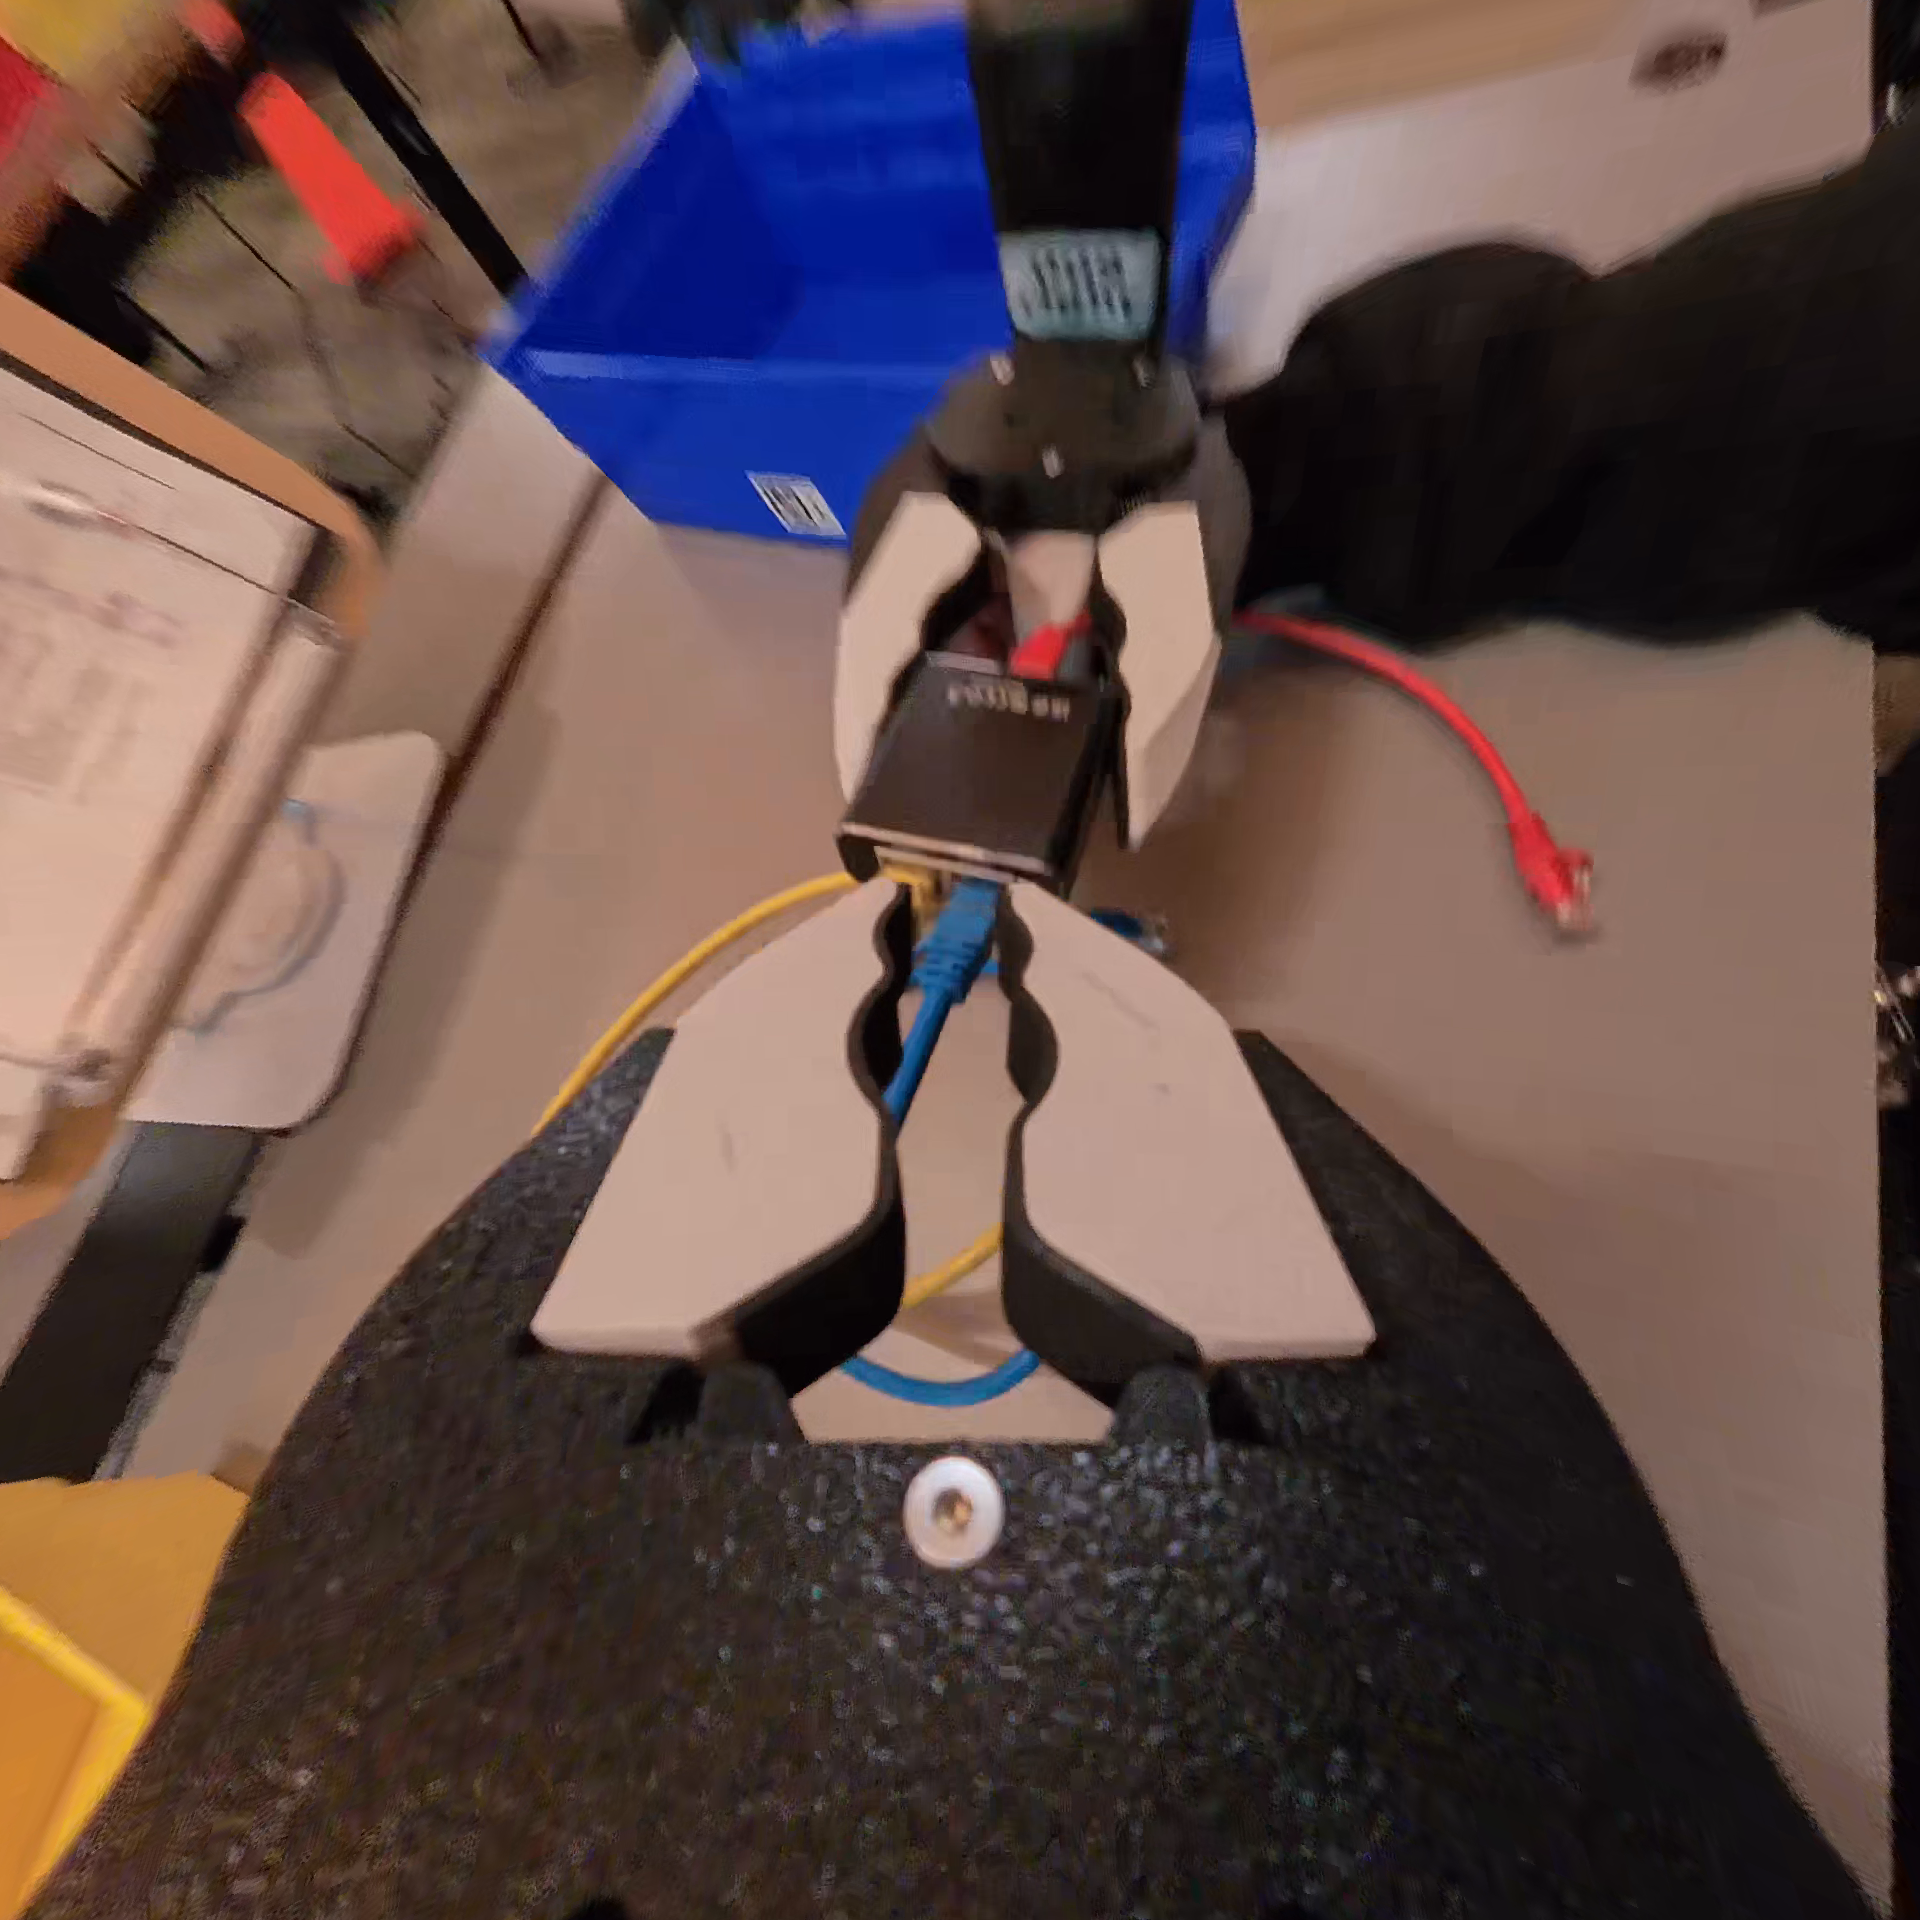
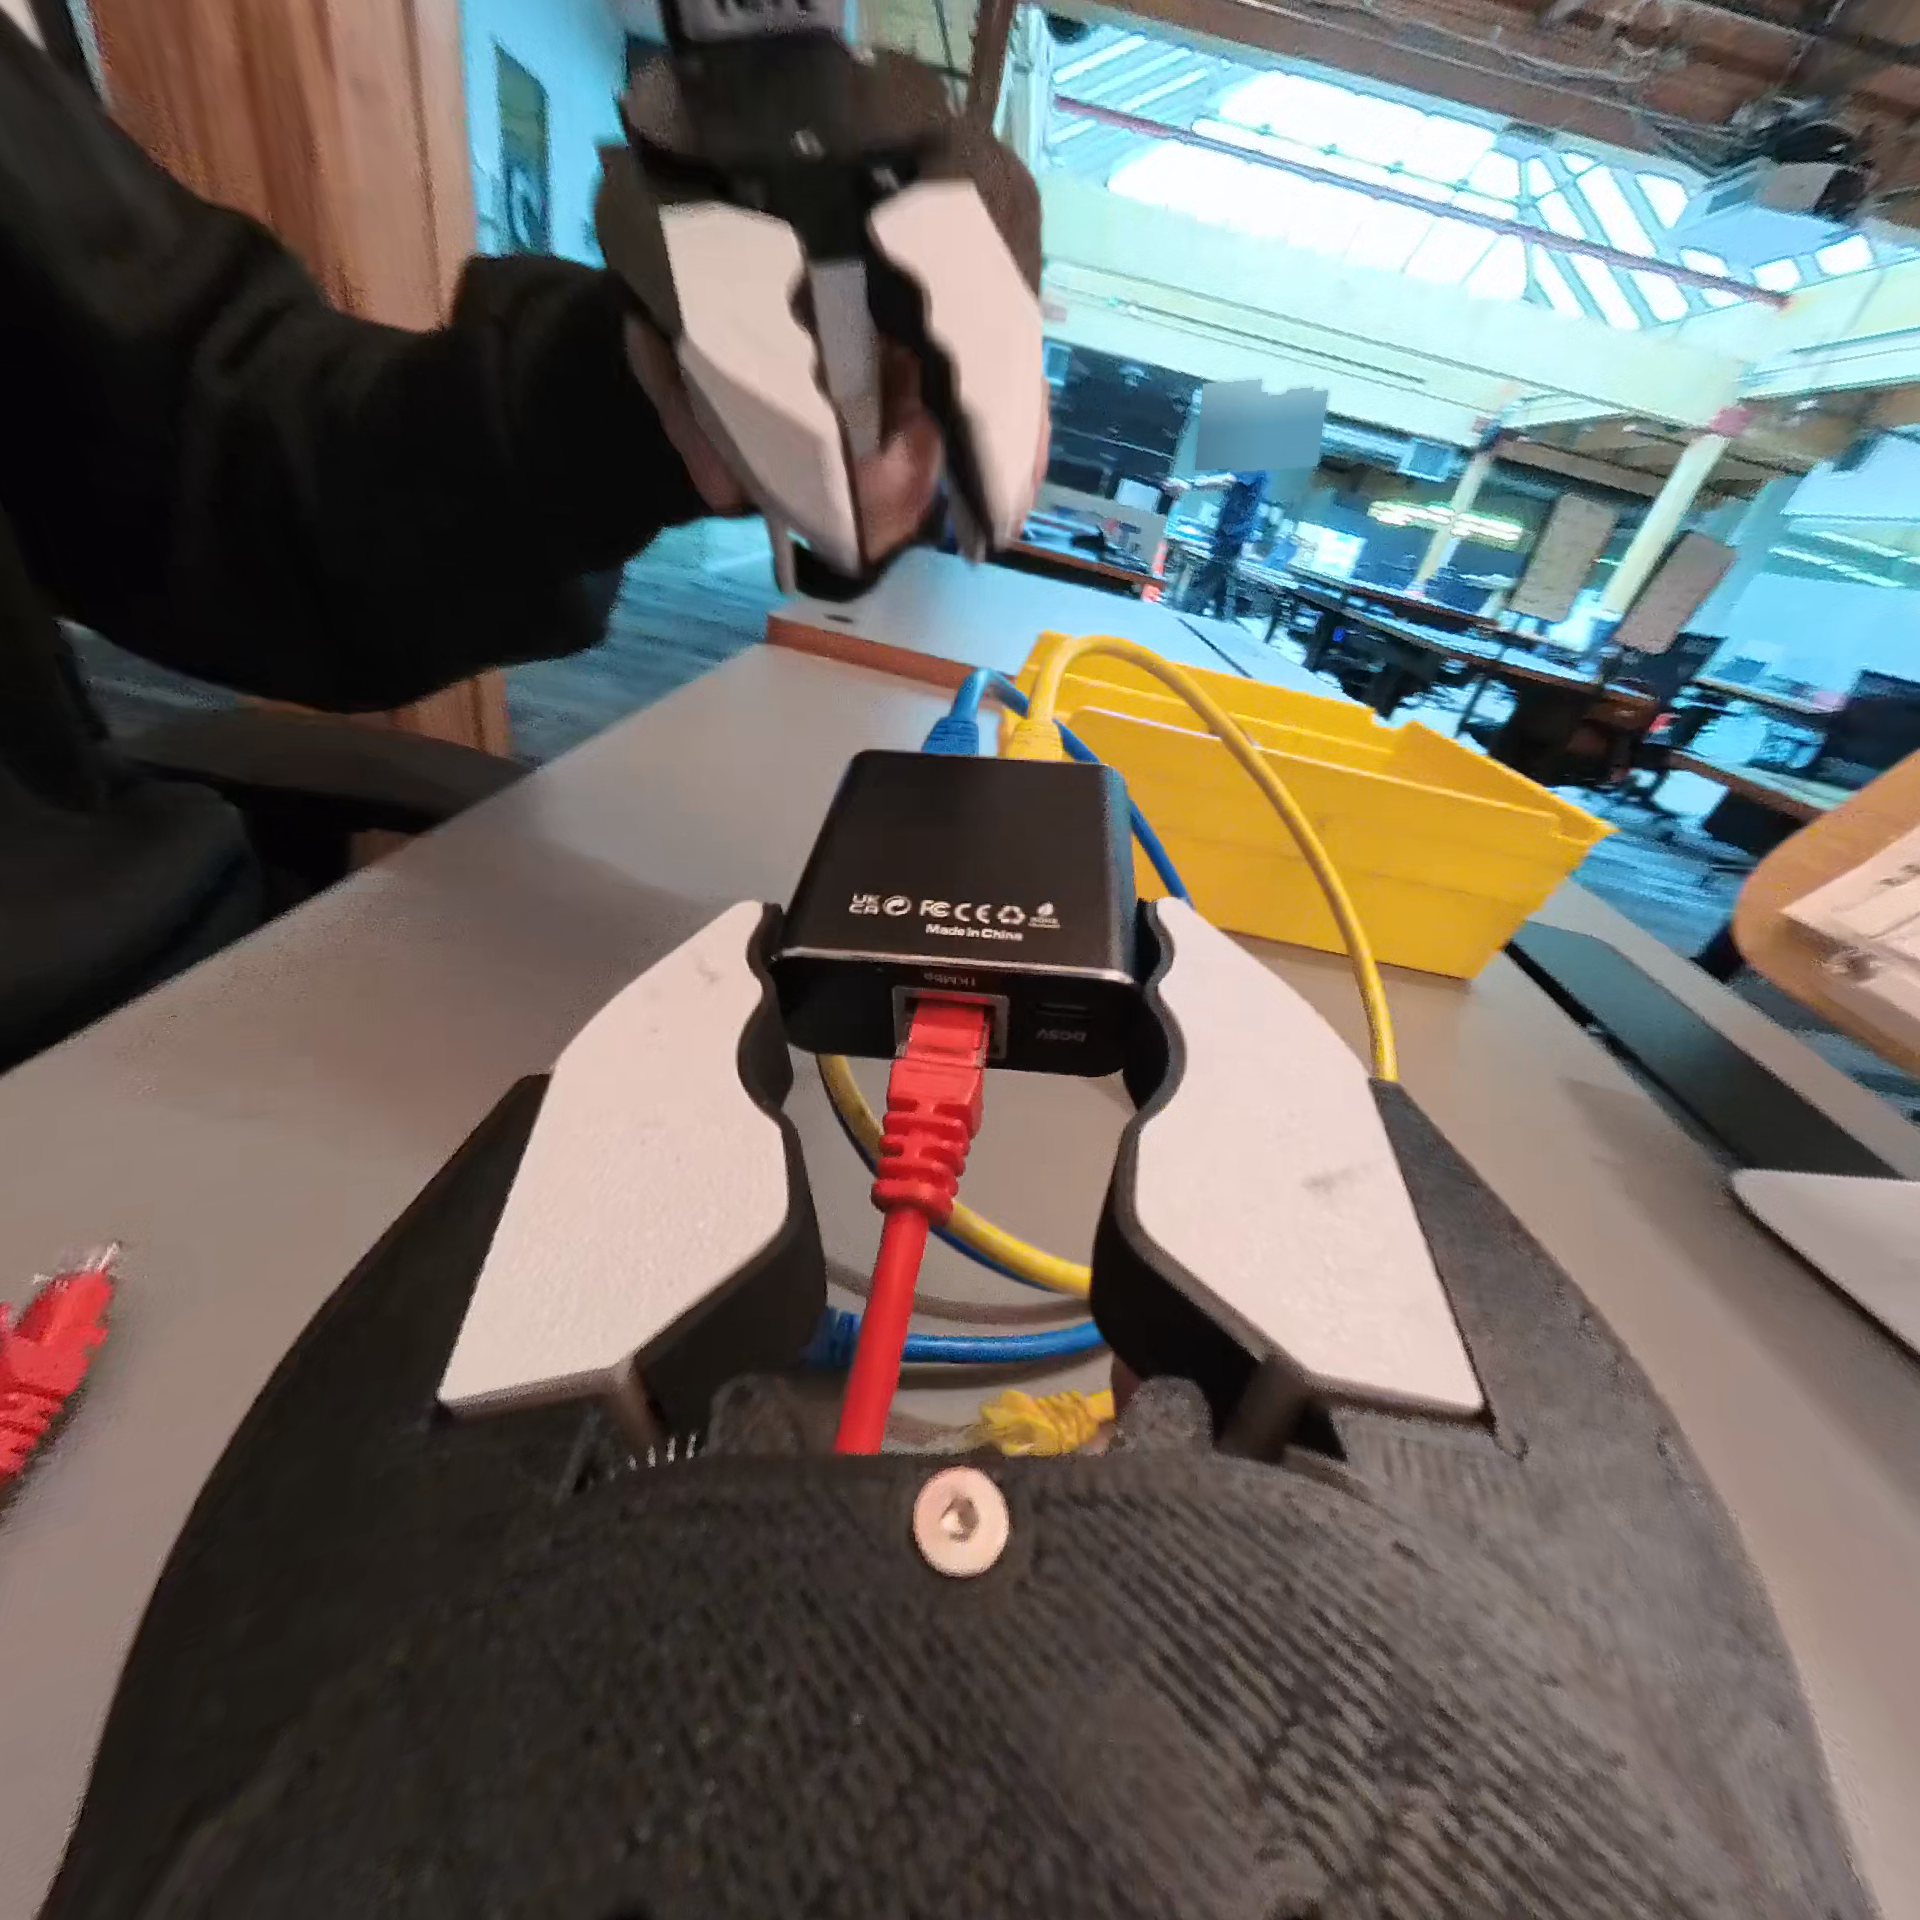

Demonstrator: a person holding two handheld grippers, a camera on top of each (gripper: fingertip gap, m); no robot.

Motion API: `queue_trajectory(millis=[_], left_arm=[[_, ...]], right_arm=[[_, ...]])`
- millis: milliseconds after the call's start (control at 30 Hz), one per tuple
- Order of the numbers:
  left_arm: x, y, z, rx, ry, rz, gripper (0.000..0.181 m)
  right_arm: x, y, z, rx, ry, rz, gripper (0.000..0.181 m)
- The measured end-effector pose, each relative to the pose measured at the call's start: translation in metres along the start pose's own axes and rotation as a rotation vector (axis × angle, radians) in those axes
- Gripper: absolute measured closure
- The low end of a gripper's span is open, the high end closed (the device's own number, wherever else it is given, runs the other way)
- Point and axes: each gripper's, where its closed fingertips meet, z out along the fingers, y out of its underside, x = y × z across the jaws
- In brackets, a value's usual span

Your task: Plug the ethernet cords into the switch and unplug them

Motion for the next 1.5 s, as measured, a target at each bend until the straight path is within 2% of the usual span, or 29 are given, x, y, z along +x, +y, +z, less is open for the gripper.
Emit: queue_trajectory(millis=[100,167,200,333,400,533,667,800,867,967,1133,1233,1333,1400,1500], left_arm=[[-0.015,-0.018,-0.044,0.207,-0.196,-0.018,0.151],[-0.020,-0.009,-0.069,0.350,-0.291,-0.089,0.148],[-0.019,0.004,-0.074,0.380,-0.306,-0.134,0.147],[-0.003,0.086,-0.059,0.253,-0.280,-0.302,0.142],[0.007,0.109,-0.053,0.212,-0.274,-0.332,0.140],[0.023,0.127,-0.044,0.188,-0.218,-0.351,0.140],[0.022,0.133,-0.034,0.172,-0.209,-0.354,0.140],[0.022,0.133,-0.024,0.165,-0.174,-0.360,0.140],[0.021,0.130,-0.021,0.169,-0.171,-0.352,0.140],[0.024,0.130,-0.017,0.153,-0.156,-0.331,0.140],[0.027,0.131,-0.013,0.118,-0.157,-0.299,0.141],[0.029,0.132,-0.011,0.100,-0.159,-0.283,0.141],[0.031,0.134,-0.009,0.079,-0.158,-0.266,0.141],[0.031,0.136,-0.007,0.060,-0.160,-0.262,0.141],[0.032,0.137,-0.005,0.040,-0.162,-0.258,0.141]], right_arm=[[0.008,-0.019,-0.002,0.025,0.079,-0.064,0.119],[0.017,-0.040,-0.007,0.038,0.149,-0.139,0.119],[0.023,-0.053,-0.010,0.047,0.191,-0.174,0.119],[0.042,-0.124,-0.035,0.082,0.322,-0.331,0.119],[0.053,-0.160,-0.057,0.077,0.403,-0.410,0.118],[0.065,-0.215,-0.112,0.042,0.527,-0.504,0.119],[0.075,-0.237,-0.168,-0.055,0.630,-0.555,0.119],[0.102,-0.219,-0.225,-0.205,0.777,-0.567,0.119],[0.122,-0.192,-0.252,-0.239,0.855,-0.501,0.119],[0.135,-0.142,-0.273,-0.256,0.849,-0.341,0.119],[0.143,-0.092,-0.276,-0.348,0.782,-0.215,0.118],[0.154,-0.087,-0.274,-0.339,0.789,-0.190,0.118],[0.172,-0.085,-0.280,-0.365,0.865,-0.195,0.118],[0.185,-0.075,-0.289,-0.445,0.941,-0.246,0.118],[0.198,-0.051,-0.304,-0.645,1.038,-0.357,0.118]])
